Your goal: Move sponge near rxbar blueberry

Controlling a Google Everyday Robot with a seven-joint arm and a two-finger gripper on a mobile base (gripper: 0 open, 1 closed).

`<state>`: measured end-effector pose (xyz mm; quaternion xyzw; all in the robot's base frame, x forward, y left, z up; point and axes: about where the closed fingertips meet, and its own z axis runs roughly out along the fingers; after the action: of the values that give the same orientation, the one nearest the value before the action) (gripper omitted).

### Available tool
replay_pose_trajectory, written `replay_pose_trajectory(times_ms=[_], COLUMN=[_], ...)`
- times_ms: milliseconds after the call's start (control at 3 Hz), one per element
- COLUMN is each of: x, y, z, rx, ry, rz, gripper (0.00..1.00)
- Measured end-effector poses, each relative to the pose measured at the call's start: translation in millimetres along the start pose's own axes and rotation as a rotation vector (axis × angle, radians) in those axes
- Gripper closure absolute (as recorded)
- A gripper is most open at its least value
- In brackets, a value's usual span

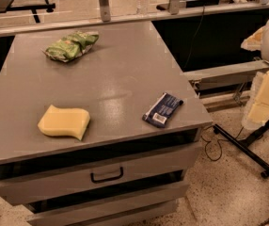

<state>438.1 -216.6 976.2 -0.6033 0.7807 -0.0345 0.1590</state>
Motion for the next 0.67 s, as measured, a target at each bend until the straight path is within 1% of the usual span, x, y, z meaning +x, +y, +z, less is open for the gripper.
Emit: replay_pose_trajectory(times_ms=[333, 667], x=[-1, -22], y=[0, -4], z=[0, 5], rx=[0.002, -0.012], ry=[-0.001, -0.017], rz=[-0.001, -0.045], gripper=[0.0, 0.0])
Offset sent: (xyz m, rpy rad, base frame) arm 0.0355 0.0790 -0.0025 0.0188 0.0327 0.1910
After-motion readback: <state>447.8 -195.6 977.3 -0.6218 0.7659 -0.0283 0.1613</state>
